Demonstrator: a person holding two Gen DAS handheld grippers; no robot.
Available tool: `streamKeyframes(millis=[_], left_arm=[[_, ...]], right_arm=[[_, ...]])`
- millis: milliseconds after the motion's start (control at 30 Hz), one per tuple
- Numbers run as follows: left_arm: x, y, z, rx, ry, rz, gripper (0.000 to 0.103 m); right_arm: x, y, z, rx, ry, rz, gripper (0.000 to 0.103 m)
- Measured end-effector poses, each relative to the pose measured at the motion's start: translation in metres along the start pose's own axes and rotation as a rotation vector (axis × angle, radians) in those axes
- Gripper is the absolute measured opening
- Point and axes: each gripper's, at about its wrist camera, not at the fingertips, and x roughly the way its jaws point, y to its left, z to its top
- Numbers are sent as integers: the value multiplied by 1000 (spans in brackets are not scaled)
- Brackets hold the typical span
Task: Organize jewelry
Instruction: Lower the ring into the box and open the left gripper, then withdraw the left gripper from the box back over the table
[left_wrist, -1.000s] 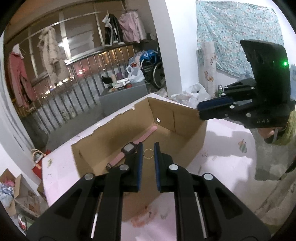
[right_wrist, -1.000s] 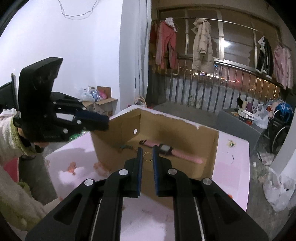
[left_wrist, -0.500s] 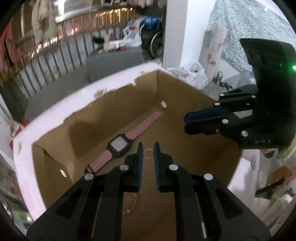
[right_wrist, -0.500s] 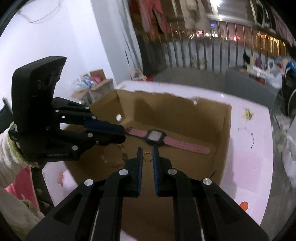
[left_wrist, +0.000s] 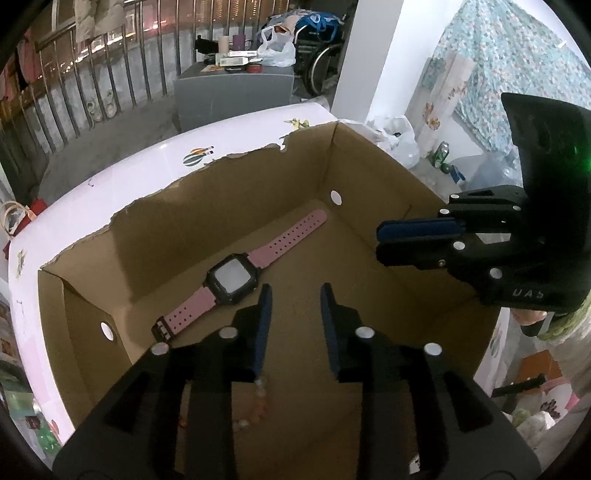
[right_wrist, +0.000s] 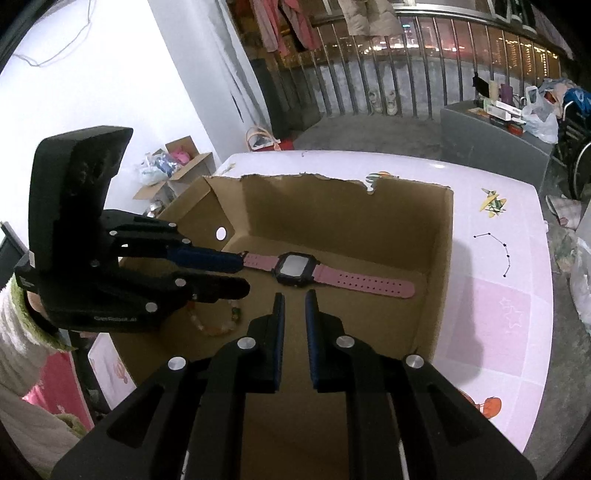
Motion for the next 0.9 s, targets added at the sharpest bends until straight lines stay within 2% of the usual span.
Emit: streamKeyframes(millis=[133, 233, 533, 700, 767, 900], left_arm=[[-1, 1, 0, -11, -4, 1, 28], [-2, 3, 0, -20, -10, 2, 28], [-11, 2, -1, -14, -54, 41, 28], [-37, -5, -7, -4, -133, 47, 29], [-53, -10, -15, 11, -176, 56, 33], [-88, -24, -43, 43, -253, 70, 34]], right_arm=[[-5, -2, 0, 10, -15, -5, 14], [-10, -5, 0, 18, -29, -8, 24], [-29, -6, 0, 13, -79, -7, 33], [-49, 2, -7, -19, -128, -9, 34], [-61, 7, -14, -40, -150, -14, 34], [-86, 15, -33, -61, -201, -1, 34]])
